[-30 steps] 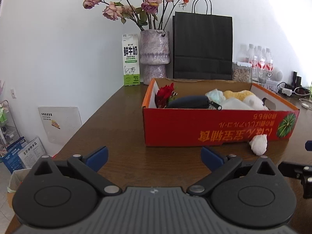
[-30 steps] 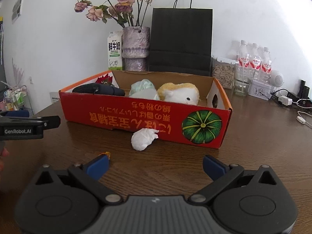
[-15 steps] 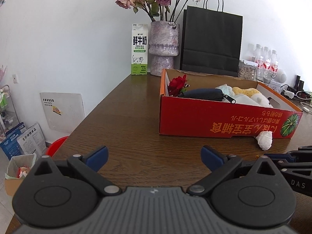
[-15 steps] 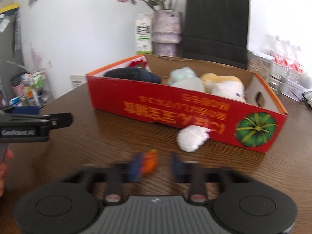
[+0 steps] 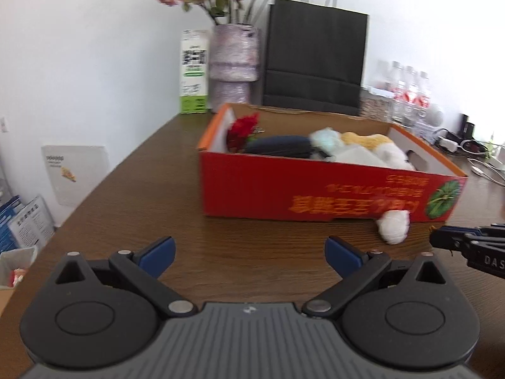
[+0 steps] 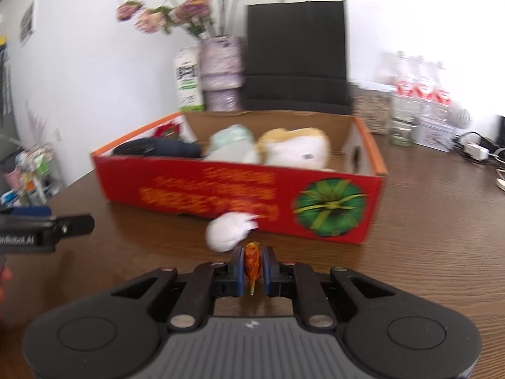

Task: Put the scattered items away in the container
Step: 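Grasp the small orange item with the right tool while the left tool grasps the white tissue ball, then carry the orange item and tissue ball over the box with both tools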

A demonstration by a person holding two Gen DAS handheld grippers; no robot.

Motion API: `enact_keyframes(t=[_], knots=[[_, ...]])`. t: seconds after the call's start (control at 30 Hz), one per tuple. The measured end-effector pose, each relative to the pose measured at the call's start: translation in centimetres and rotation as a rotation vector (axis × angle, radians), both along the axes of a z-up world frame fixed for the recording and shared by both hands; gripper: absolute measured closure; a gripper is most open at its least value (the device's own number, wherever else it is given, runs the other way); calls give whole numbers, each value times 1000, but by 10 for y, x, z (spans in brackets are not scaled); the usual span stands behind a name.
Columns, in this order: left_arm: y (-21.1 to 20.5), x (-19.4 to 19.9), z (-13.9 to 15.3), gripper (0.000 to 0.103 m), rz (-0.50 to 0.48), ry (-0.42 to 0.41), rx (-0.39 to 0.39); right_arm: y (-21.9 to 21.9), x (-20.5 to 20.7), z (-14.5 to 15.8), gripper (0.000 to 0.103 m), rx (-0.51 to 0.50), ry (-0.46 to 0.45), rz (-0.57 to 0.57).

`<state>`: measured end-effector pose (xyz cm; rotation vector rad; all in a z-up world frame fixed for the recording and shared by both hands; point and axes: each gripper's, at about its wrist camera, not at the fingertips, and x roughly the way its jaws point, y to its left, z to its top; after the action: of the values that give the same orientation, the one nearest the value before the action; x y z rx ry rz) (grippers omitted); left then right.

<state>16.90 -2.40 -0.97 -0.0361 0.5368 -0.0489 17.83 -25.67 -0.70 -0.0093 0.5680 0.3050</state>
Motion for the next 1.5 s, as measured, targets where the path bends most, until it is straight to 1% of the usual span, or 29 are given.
enact_keyframes(t=[0.1,0.23,0.4,0.5,0.53,0.6,0.63,0.7,0.73,0.8,1.03,1.17,1.27,1.37,1.5], knots=[[-29,9,2,0,-29,-6,11,-20,5,0,92,9,-14,-35],[-64,23,-1,0,-72,23,18,-45,12,0,92,28,-22,-62],[-98,38,-4,0,-93,49,35,-68,19,1,92,54,-34,-75],[-112,48,-9,3,-89,75,39,-78,22,2,92,79,-36,-79],[-116,51,-11,6,-81,86,39,-82,22,2,92,87,-39,-81],[-120,55,-14,20,-69,104,23,-87,21,4,92,106,-47,-81],[-121,56,-16,38,-66,114,10,-90,21,4,92,118,-52,-83],[-125,56,-16,63,-57,106,25,-93,18,5,92,131,-63,-86],[-126,55,-16,80,-62,102,24,-93,17,5,92,132,-69,-82],[-125,54,-16,81,-74,103,6,-90,14,5,92,120,-79,-73],[-118,46,-15,82,-69,101,-7,-83,4,7,92,83,-123,-57],[-108,34,-10,82,-88,75,-27,-83,2,6,92,85,-125,-54],[-98,22,-2,82,-95,32,-34,-82,-2,7,92,94,-146,-45],[-85,10,13,82,-88,-26,-53,-78,-6,11,92,97,-176,-30],[-71,4,36,82,-87,-111,-76,-65,-5,23,92,149,-185,-2]])
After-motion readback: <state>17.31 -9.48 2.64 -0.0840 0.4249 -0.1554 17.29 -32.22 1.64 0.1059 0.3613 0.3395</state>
